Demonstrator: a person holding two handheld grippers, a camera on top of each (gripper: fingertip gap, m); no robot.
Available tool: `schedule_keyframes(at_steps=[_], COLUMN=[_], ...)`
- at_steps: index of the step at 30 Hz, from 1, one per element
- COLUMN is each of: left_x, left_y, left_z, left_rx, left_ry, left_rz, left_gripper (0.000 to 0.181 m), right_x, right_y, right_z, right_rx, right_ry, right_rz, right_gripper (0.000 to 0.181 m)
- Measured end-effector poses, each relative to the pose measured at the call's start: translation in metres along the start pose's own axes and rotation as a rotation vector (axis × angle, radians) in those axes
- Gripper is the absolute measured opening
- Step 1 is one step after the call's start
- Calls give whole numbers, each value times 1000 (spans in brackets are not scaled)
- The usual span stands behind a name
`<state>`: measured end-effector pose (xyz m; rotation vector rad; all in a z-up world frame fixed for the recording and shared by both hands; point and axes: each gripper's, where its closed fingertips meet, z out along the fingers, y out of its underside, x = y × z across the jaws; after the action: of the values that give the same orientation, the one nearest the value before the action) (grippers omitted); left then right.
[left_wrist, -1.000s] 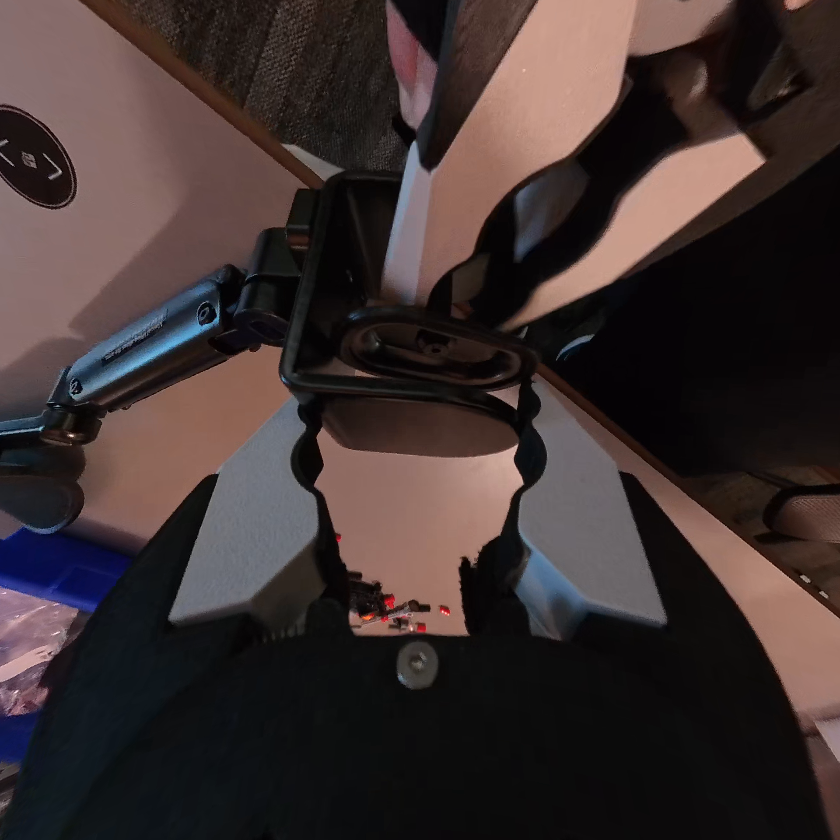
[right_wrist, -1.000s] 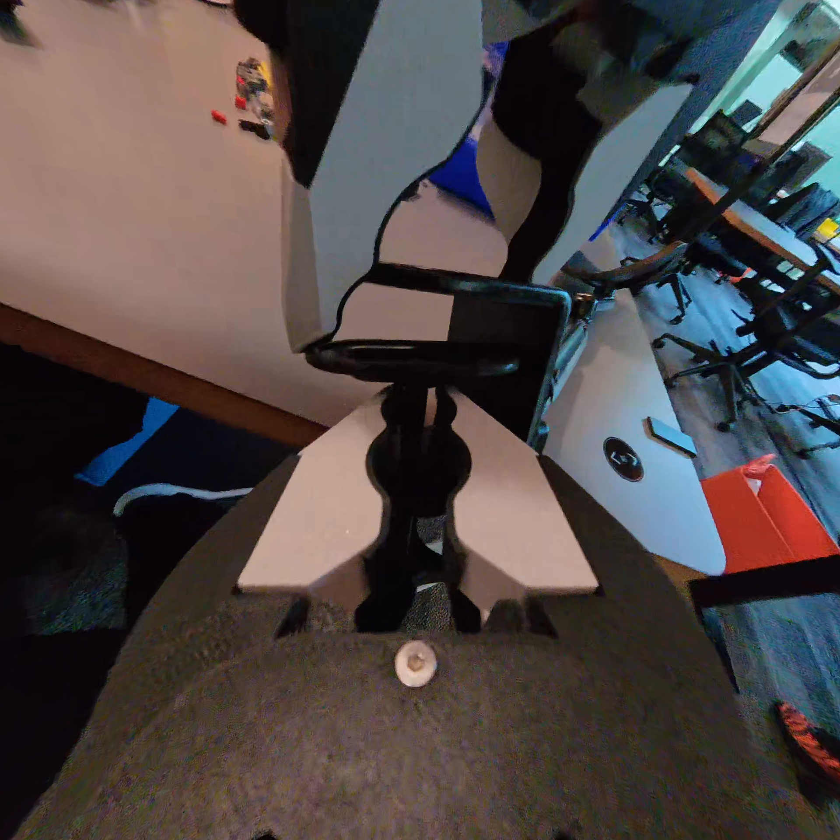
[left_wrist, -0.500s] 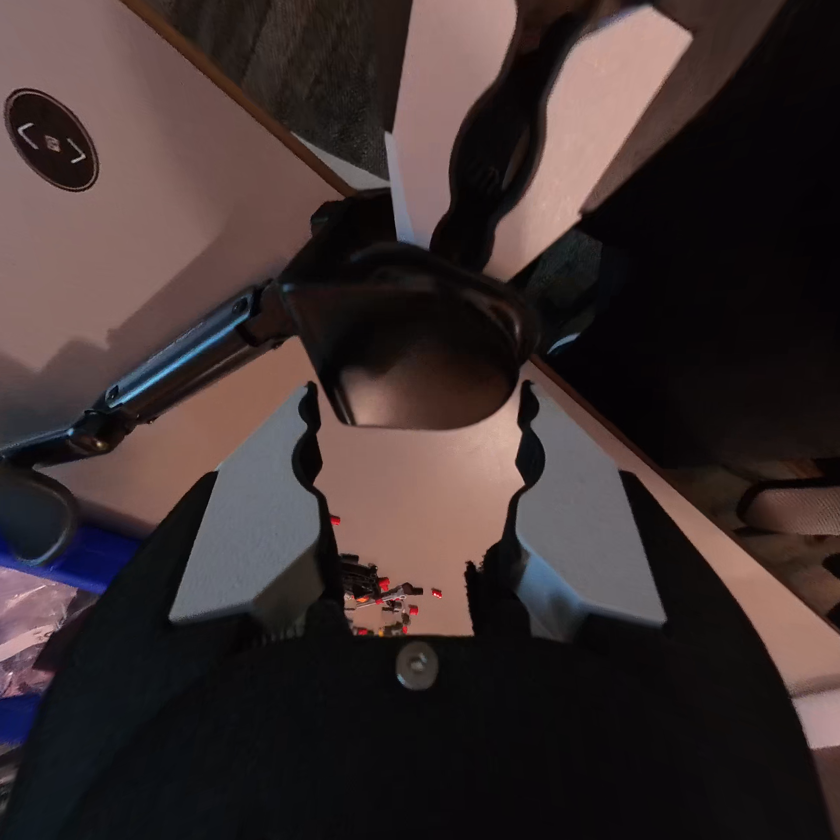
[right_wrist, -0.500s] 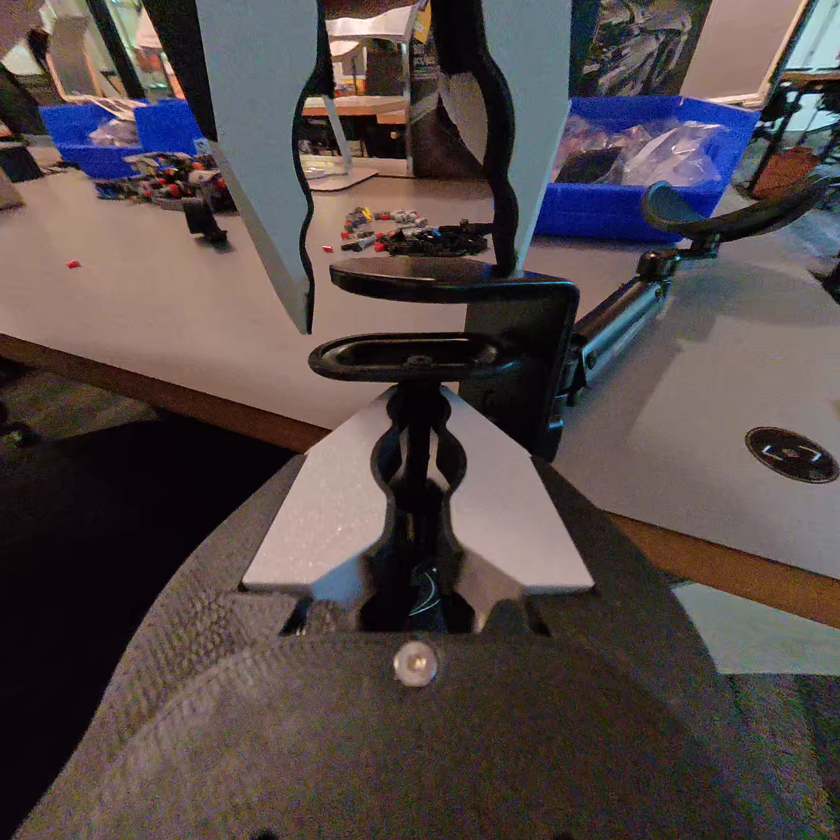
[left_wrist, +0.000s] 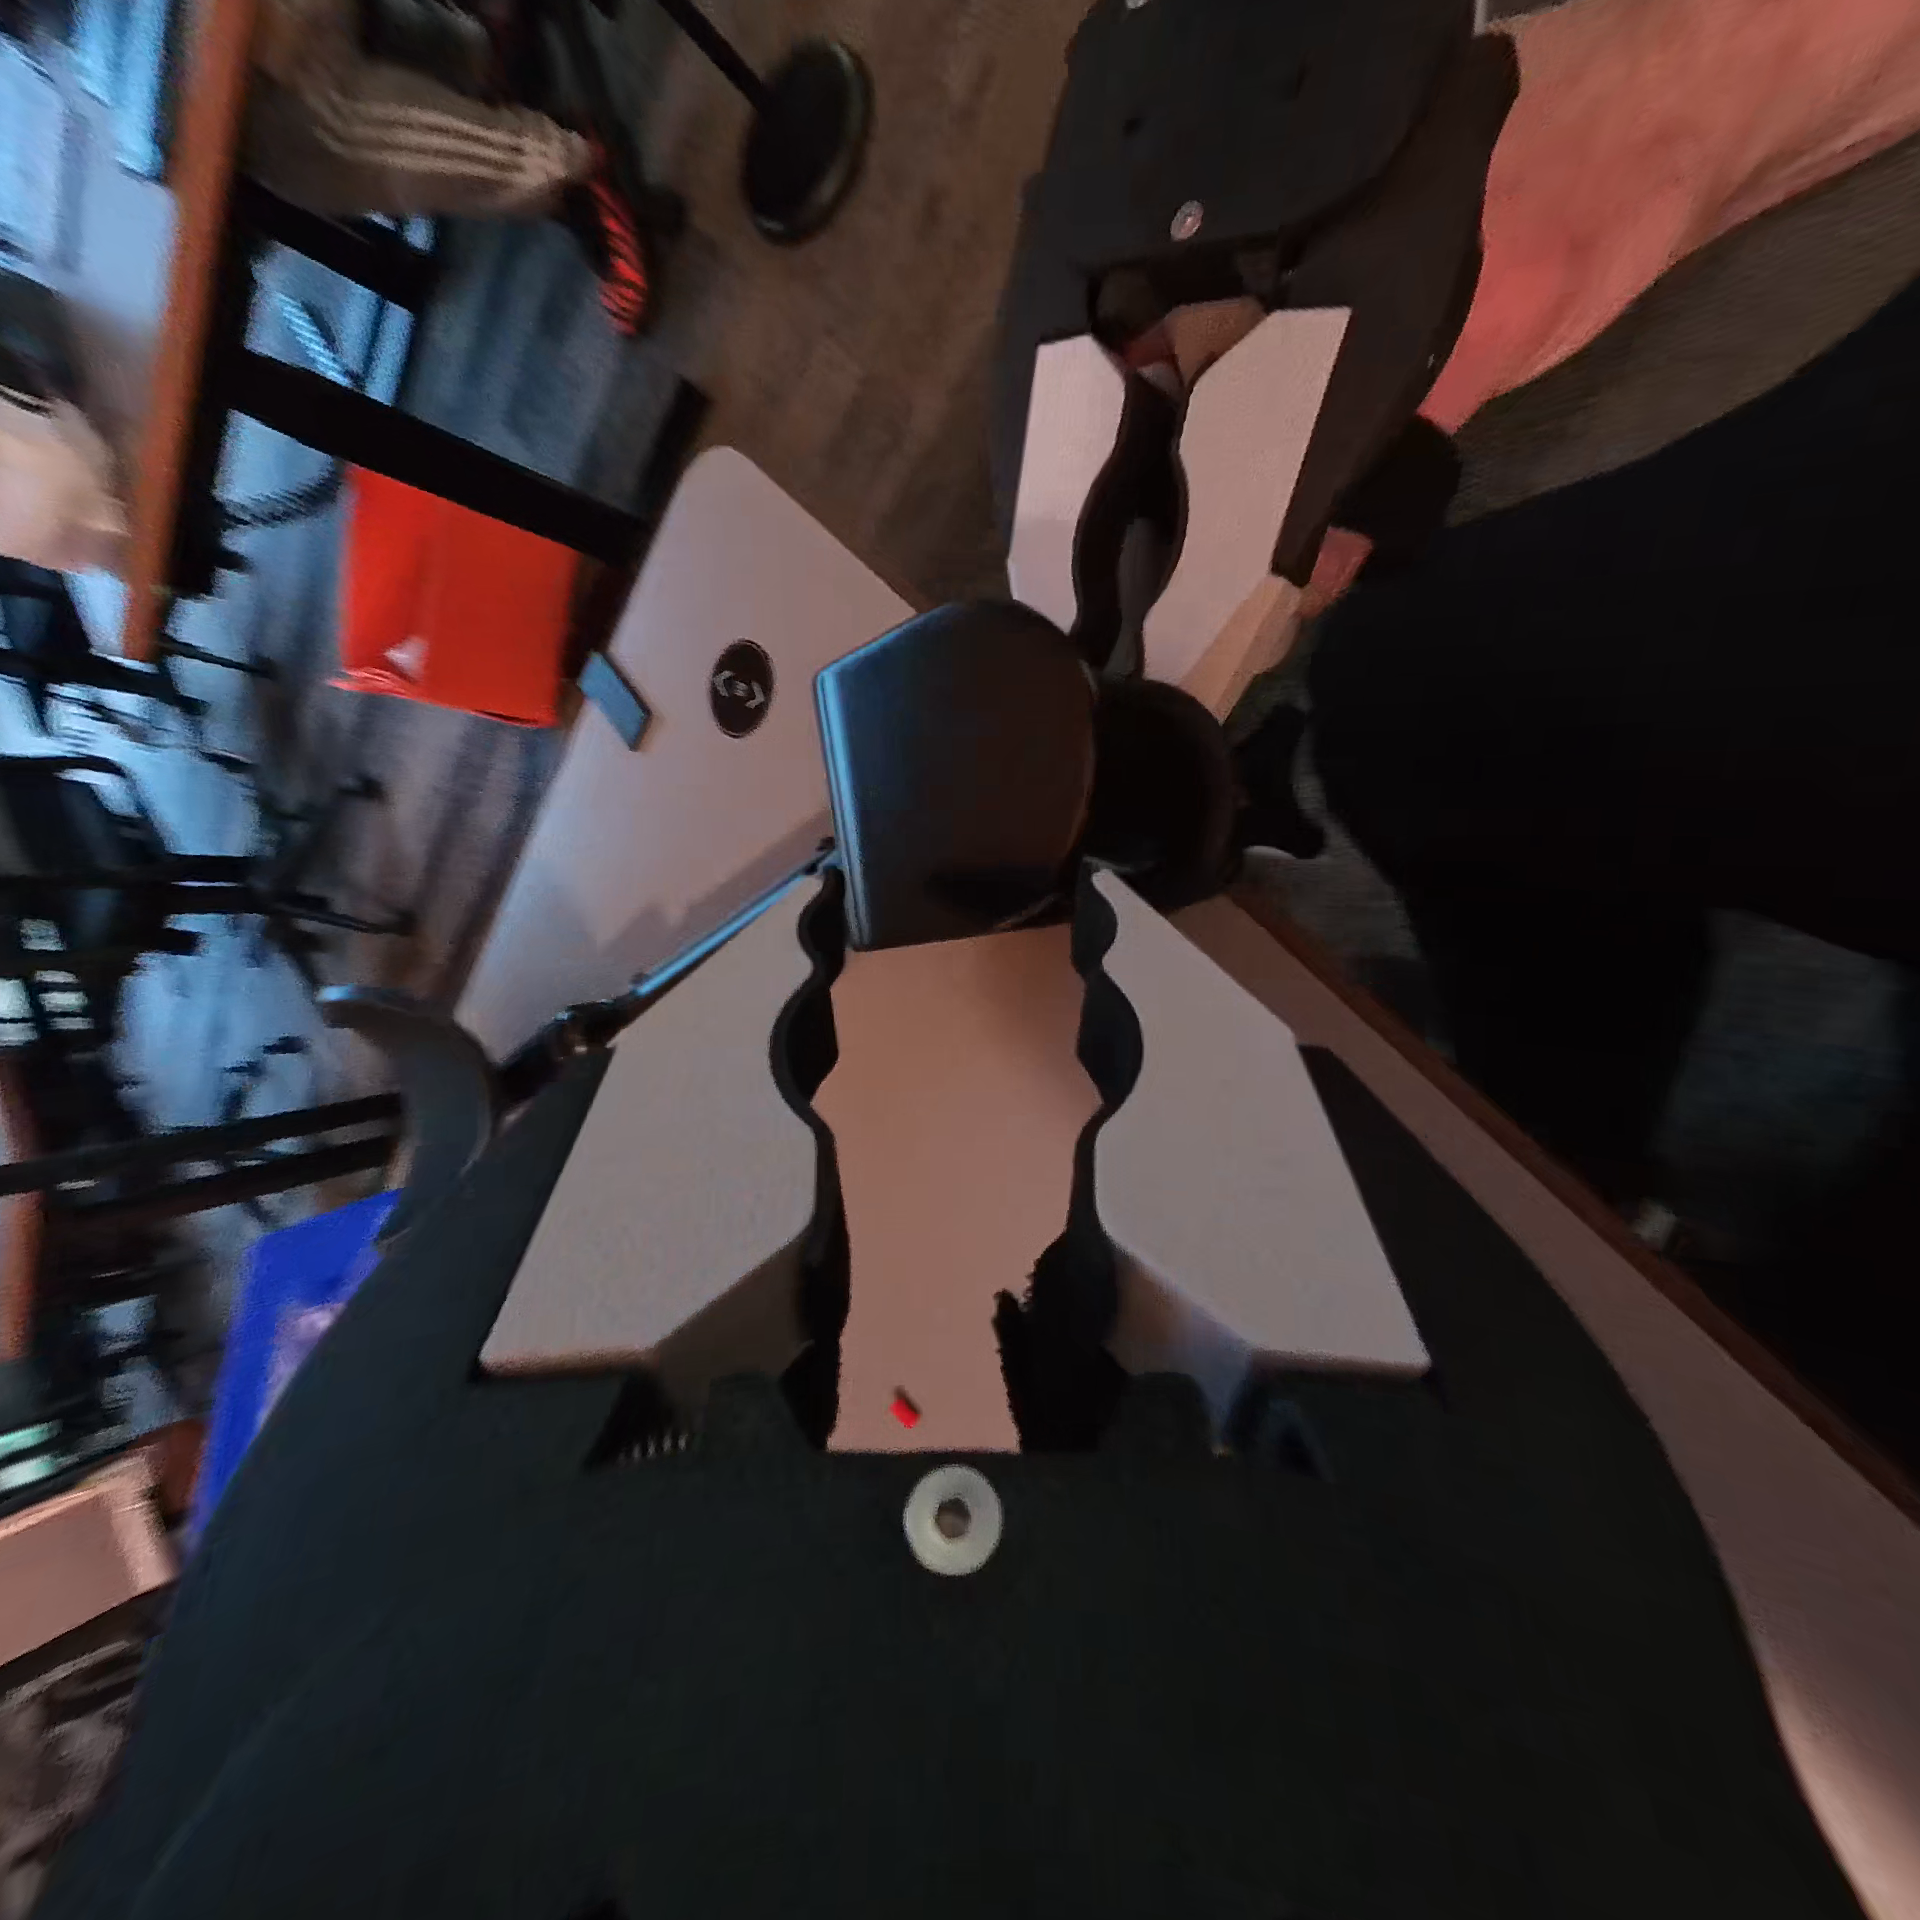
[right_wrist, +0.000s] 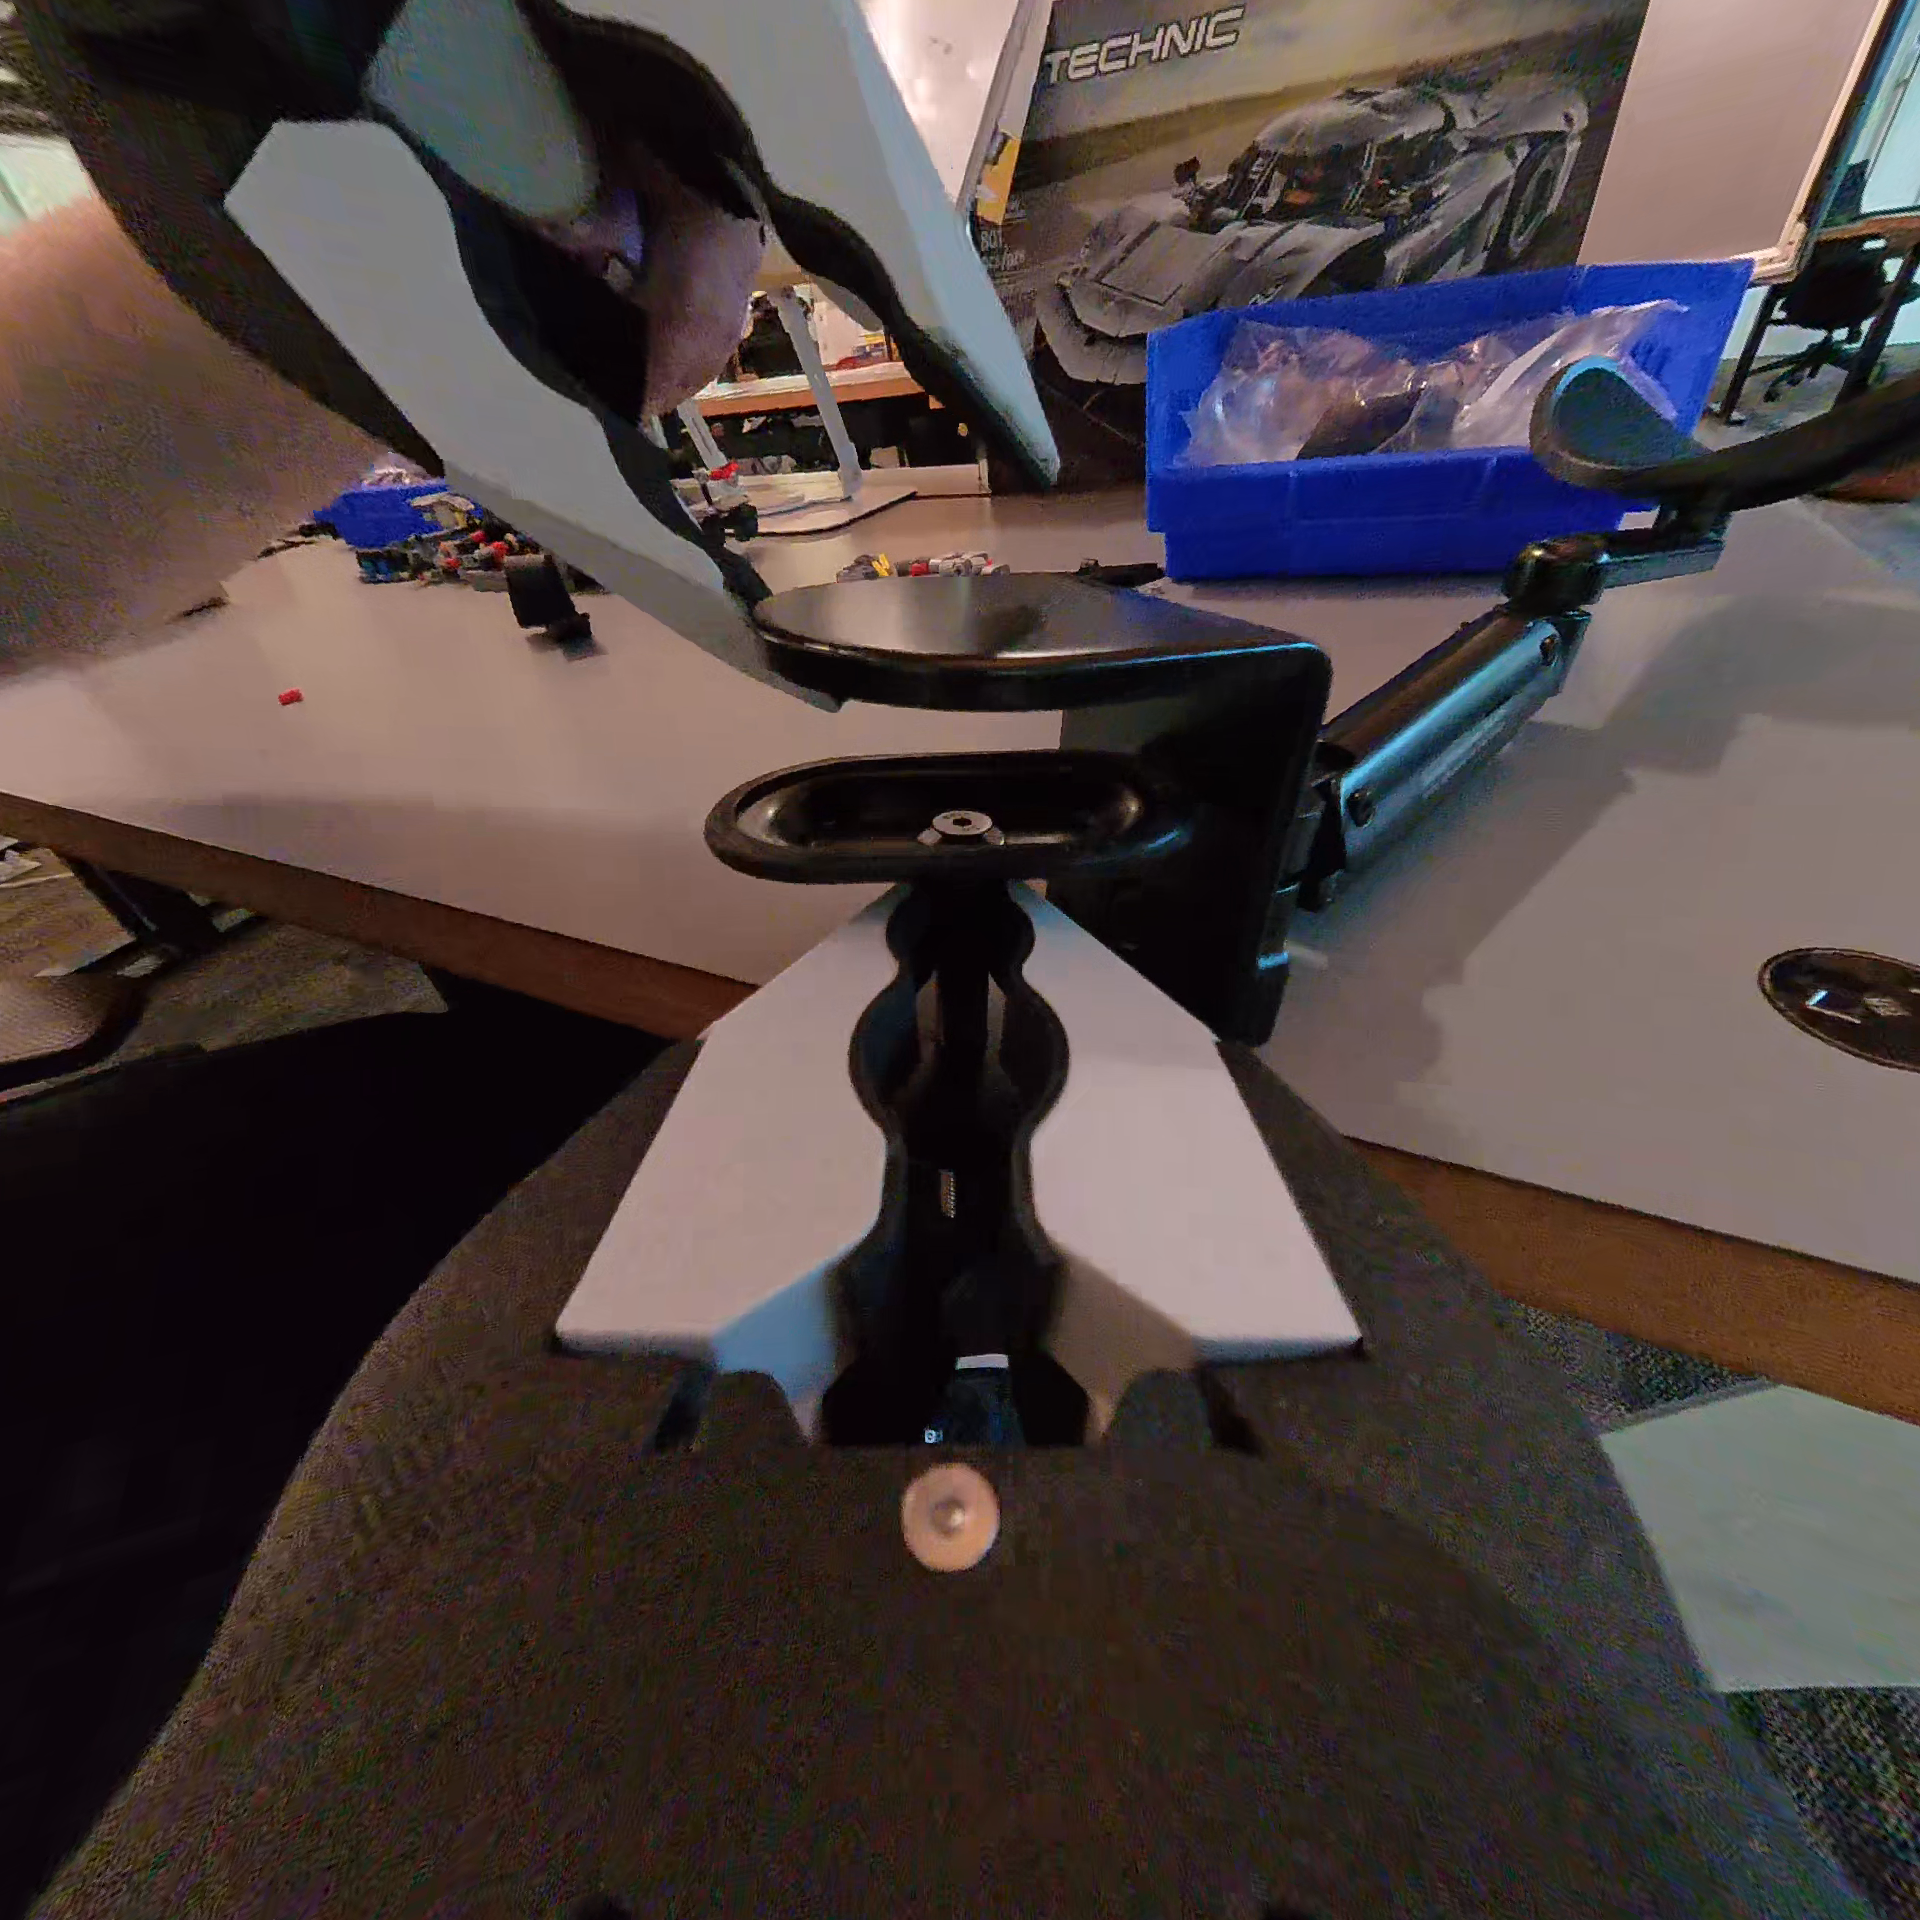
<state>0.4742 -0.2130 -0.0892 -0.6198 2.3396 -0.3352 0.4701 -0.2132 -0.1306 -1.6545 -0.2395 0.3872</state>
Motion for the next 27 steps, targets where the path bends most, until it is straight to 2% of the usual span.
schedule_keyframes(at_steps=[3, 7, 9, 15, 19, 21, 24, 27], left_x=[4, 4, -6, -16, -20, -20, -21, -21], left_y=[-2, -1, -1, -5, -6, -7, -7, -7], left_z=[2, 12, 13, 15, 15, 15, 15, 15], left_rx=[1, -38, -50, -59, -46, -42, -33, -21], left_ry=[-115, -289, -397, -548, -585, -594, -607, -623], left_rz=[105, 201, 232, 287, 284, 271, 260, 236], left_gripper=[33, 33, 17, 9, 7, 7, 6, 6], right_x=[0, -3, -4, 0, 2, 2, 3, 1], right_y=[-1, -1, -1, -5, -11, -8, 18, 40], right_z=[2, 6, 8, 6, -10, -25, -40, -41], right_rx=[-3, -15, -15, 15, 61, 88, 90, 123], right_ry=[5, 9, 15, 41, 81, 86, 79, -45], right_rz=[6, -11, -17, -6, 24, 56, 113, 278], right_gripper=[8, 8, 8, 9, 32, 33, 41, 66])
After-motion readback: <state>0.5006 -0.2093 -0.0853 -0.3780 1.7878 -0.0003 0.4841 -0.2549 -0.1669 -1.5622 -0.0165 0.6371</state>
